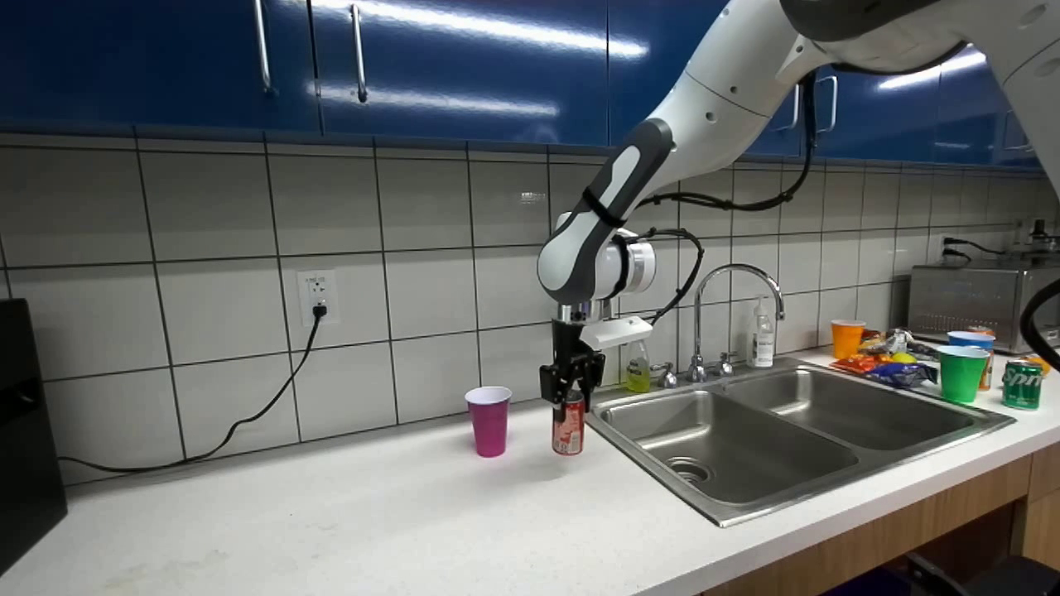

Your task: Put the red can in the sink.

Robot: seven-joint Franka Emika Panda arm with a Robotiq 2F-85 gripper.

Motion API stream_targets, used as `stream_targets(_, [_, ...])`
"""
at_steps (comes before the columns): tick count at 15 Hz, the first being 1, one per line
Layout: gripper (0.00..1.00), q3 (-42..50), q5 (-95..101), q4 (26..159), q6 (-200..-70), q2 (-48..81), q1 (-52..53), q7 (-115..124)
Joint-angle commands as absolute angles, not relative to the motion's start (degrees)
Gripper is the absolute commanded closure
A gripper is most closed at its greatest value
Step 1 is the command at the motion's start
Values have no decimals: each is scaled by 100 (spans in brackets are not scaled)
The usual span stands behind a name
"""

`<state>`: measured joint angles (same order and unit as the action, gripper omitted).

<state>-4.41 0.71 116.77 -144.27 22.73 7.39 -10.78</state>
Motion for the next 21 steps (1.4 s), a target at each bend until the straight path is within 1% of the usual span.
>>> stream_targets(1, [61,-484,213,11754,-14259,1971,675,-949])
stream_targets(10, [61,-566,94,12149,-14218,1434,675,-926])
stream_targets(21, [61,-681,-213,12955,-14084,545,676,-848])
